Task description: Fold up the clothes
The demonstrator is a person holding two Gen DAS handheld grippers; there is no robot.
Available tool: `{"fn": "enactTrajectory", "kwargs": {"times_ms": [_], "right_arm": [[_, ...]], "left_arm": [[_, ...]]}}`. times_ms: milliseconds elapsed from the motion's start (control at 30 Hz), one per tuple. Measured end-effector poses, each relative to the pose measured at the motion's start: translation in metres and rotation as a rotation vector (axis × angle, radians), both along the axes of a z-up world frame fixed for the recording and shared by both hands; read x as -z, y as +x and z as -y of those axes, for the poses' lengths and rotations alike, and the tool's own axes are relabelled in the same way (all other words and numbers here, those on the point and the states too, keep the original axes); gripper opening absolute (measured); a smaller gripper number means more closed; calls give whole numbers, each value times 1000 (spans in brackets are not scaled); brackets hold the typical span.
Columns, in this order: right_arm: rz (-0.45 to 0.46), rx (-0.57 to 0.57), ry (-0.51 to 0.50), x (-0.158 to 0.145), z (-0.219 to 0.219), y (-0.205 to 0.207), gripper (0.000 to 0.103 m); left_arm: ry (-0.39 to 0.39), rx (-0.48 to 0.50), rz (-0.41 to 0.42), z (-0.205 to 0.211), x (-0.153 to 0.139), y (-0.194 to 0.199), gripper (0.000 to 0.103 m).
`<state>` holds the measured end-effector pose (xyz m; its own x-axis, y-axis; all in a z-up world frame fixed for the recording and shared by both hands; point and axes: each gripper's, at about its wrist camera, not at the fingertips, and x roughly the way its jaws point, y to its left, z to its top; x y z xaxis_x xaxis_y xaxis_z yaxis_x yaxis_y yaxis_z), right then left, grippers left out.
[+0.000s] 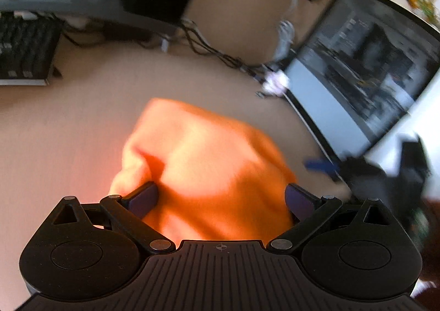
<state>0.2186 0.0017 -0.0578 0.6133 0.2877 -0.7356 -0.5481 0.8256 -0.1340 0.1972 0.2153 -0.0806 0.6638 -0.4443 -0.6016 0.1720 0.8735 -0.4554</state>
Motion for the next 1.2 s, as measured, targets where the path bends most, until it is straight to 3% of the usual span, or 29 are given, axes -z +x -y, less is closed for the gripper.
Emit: {"fn": "enactTrajectory", "kwargs": {"times_ms": [100, 200, 300, 433, 567, 700, 833, 1033, 1200], "right_arm": [[-58, -137, 24, -9, -5, -19, 103], [-30, -213, 103, -39, 9, -30, 103], [-30, -185, 233, -65, 32, -21, 103], [-57, -52, 349, -67, 48, 5, 103], [-154, 25, 230, -25, 35, 16, 103], [-165, 34, 177, 2, 11, 20, 103], [-101, 22, 161, 3, -23, 31, 103], [88, -66, 54, -1, -89, 56, 103], [168, -82, 11, 0, -122, 76, 103]], "left_arm": [[-65, -87, 7, -15, -21, 0, 101], [-64, -132, 48, -23, -49, -23, 101], [-76, -103, 10, -24, -54, -43, 102], [-116, -70, -130, -6, -26, -46, 102], [-75, -60, -213, 17, 3, -48, 102], [-50, -67, -200, 17, 9, -45, 102], [-31, -131, -170, -9, 7, -29, 102], [47, -236, -128, -45, 5, 14, 102], [5, -279, -162, -74, 16, 40, 102]]}}
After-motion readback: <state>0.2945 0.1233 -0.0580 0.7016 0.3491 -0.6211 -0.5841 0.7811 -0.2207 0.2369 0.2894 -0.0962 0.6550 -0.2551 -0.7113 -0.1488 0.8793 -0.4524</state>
